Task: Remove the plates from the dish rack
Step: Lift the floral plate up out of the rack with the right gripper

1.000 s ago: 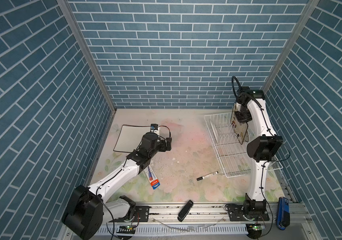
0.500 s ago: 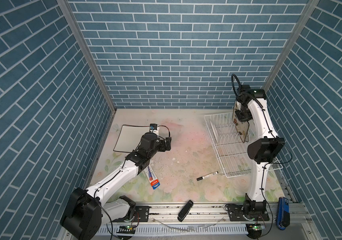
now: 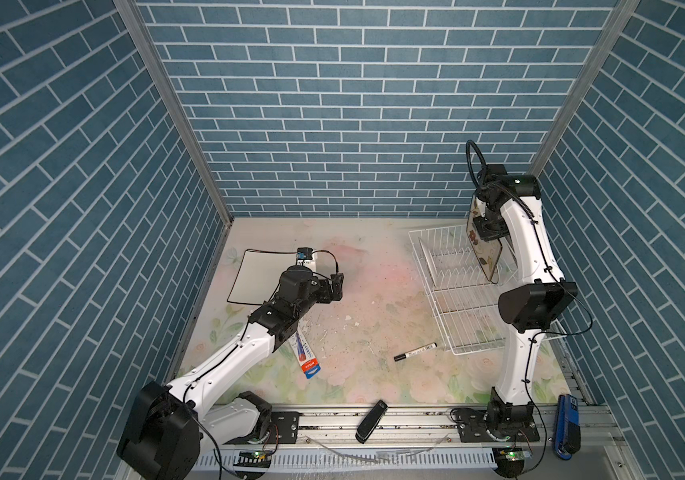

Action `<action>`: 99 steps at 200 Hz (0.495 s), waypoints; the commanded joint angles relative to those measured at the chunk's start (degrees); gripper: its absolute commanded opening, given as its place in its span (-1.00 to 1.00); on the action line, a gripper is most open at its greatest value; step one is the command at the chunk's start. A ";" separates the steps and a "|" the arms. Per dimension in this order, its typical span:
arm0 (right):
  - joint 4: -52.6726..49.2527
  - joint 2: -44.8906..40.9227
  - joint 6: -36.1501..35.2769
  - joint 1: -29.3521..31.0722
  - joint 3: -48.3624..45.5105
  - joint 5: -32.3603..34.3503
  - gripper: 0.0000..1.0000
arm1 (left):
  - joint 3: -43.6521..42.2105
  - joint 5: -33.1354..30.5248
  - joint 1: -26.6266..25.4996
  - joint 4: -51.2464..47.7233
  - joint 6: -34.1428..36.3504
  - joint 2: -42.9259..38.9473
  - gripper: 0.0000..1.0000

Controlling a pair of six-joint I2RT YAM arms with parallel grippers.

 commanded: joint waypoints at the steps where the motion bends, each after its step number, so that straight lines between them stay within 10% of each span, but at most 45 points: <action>1: 0.97 -6.08 2.32 0.80 -0.32 3.93 -1.00 | -2.31 0.68 -0.28 1.27 -0.60 -1.67 0.98; 99: 0.70 -12.99 4.74 3.07 -3.10 2.05 -1.00 | -3.99 3.15 -0.87 -0.84 -1.57 -6.48 0.97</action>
